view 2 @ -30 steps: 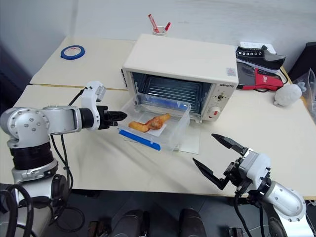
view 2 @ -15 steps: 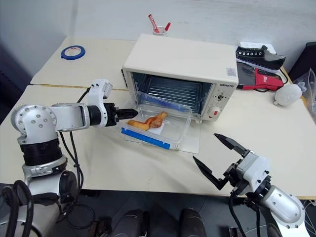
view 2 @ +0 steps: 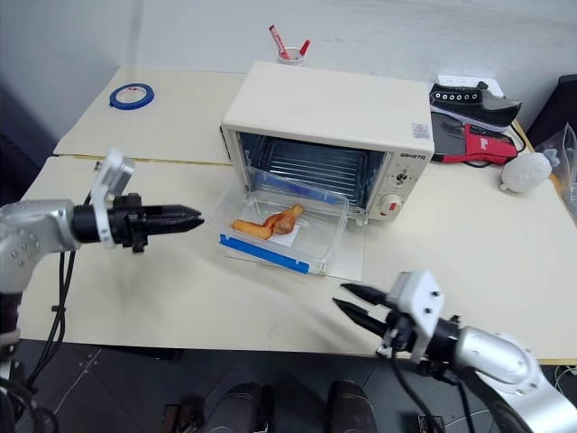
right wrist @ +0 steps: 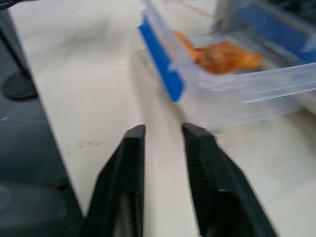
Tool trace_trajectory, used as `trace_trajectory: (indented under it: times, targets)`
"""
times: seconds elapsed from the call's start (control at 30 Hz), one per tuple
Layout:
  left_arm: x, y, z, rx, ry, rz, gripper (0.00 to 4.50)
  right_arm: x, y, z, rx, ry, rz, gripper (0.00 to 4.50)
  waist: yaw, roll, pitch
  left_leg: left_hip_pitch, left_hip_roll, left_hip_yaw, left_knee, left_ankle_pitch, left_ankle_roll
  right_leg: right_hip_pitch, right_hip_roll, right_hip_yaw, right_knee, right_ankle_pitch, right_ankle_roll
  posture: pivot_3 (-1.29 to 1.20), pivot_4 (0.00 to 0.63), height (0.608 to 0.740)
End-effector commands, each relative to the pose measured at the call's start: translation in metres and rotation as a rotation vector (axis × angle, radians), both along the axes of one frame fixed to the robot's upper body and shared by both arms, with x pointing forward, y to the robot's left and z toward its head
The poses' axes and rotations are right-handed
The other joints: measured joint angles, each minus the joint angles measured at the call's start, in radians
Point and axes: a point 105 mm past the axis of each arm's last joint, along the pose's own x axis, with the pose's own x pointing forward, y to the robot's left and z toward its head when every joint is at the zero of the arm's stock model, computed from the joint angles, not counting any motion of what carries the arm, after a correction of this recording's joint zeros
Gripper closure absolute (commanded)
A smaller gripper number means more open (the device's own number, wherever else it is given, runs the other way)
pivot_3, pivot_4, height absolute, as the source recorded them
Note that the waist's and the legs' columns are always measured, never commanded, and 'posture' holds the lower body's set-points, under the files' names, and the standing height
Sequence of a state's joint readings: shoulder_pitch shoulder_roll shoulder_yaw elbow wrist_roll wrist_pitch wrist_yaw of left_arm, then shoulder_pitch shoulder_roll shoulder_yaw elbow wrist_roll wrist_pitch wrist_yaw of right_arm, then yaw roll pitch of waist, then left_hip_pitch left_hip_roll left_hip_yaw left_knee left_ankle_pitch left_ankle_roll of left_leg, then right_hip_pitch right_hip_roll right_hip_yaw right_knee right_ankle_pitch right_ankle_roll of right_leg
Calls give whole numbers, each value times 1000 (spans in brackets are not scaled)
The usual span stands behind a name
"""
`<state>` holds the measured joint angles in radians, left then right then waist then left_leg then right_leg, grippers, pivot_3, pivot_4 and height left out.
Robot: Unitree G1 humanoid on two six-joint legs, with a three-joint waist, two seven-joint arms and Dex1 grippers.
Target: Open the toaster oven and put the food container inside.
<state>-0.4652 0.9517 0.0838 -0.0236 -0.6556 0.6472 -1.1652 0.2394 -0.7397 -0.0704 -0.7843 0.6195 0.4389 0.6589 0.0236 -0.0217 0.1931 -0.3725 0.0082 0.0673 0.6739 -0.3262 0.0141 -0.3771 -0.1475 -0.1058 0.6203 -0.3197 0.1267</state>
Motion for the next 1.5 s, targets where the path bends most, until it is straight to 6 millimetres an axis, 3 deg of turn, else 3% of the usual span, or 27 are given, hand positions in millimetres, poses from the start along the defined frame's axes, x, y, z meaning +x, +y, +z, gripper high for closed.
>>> trace_trajectory:
  times: [0.03, 0.2, 0.3, 0.43, 0.87, 0.97, 1.23, 1.5]
  targets:
    - [-14, 10, -32, 144, -94, -155, 4426, 9, 14, -8, -14, -8, 11, 4500, 0, 0, 0, 0, 1, 0, 0, 0, 0, 0, 0, 0, 0, 0, 0, 0, 150, 740]
    - [3, -4, -40, 84, -173, -108, 4471, 33, 29, -13, 6, -33, -9, 4500, 5, 1, 0, -3, 1, -2, 6, -2, 3, -1, 0, -2, 2, 0, 0, 0, 150, 740]
    - [11, -30, -41, 30, -199, -111, 4471, 40, 41, -14, 51, -18, -6, 4500, 3, 1, 0, -5, 0, -2, 8, -3, 4, 0, 0, -3, 6, 1, 2, 0, 150, 740]
    - [12, -46, -44, 25, -202, -119, 4471, 49, 42, -13, 59, -48, -52, 4500, -6, 1, 0, -5, 0, -1, 7, -3, 5, -1, 0, -3, 5, 1, 2, 0, 150, 740]
    - [54, -75, -42, -37, -251, 29, 4471, 111, 5, 14, 19, -235, -282, 4500, -10, 1, 0, -4, 1, -1, 7, -3, 4, 0, 1, -4, 6, 1, 2, 0, 150, 740]
    - [80, -83, -32, -85, -310, 156, 4471, 123, -1, 19, 12, -272, -309, 4500, -8, 1, 0, -4, 1, -1, 8, -3, 4, 0, 1, -4, 6, 1, 3, 0, 150, 740]
    - [112, -89, -23, -157, -356, 359, 4471, 145, -8, 30, 17, -349, -356, 4500, -10, 1, 0, -5, 1, -1, 8, -3, 4, 0, 1, -5, 5, 2, 3, 0, 150, 740]
    - [117, -104, -20, -237, -372, 425, 4471, 162, -11, 47, 47, -418, -422, 4500, -18, 1, 0, -5, 1, -2, 8, -3, 4, 0, 1, -6, 5, 2, 3, 0, 150, 740]
